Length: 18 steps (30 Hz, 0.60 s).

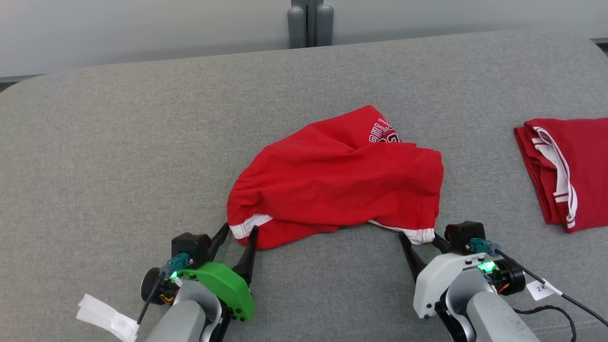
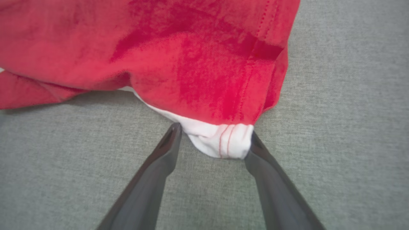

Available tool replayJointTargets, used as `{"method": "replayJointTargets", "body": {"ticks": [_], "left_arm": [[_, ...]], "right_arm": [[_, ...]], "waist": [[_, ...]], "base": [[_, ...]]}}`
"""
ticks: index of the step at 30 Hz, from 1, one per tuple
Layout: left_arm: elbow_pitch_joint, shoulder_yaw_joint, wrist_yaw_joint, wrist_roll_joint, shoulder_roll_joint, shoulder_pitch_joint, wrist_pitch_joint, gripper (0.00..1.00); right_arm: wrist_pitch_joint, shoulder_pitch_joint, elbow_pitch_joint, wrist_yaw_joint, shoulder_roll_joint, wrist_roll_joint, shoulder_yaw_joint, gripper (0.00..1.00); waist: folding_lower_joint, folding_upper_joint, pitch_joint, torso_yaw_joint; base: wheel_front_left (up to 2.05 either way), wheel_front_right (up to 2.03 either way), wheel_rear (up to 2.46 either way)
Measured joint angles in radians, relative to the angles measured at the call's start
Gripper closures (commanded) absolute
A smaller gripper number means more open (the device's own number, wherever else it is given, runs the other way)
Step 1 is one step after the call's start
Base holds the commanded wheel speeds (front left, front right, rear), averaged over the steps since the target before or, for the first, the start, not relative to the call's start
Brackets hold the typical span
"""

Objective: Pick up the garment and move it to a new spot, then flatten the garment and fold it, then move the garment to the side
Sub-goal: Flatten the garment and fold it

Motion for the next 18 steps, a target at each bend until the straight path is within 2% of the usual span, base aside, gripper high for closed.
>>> {"method": "replayJointTargets", "body": {"ticks": [1, 11, 18], "left_arm": [[0.003, -0.001, 0.0, 0.0, 0.0, -0.002, 0.0, 1.0], [0.011, -0.017, 0.0, -0.021, -0.001, -0.017, 0.0, 1.0], [-0.186, 0.004, 0.0, -0.042, 0.022, -0.007, 0.0, 1.0]], "right_arm": [[-0.002, -0.003, 0.002, 0.0, 0.0, 0.0, 0.0, 1.0], [-0.031, -0.007, -0.012, 0.0, 0.001, 0.0, -0.024, 1.0], [-0.055, 0.016, -0.146, 0.0, -0.007, 0.008, -0.057, 1.0]], "waist": [[0.0, 0.0, 0.002, -0.001], [0.0, 0.0, 0.002, -0.008], [0.0001, 0.0, -0.008, -0.009]], "base": [[0.0, 0.0, 0.0], [0.0, 0.0, 0.0], [0.0, 0.0, 0.0]]}}
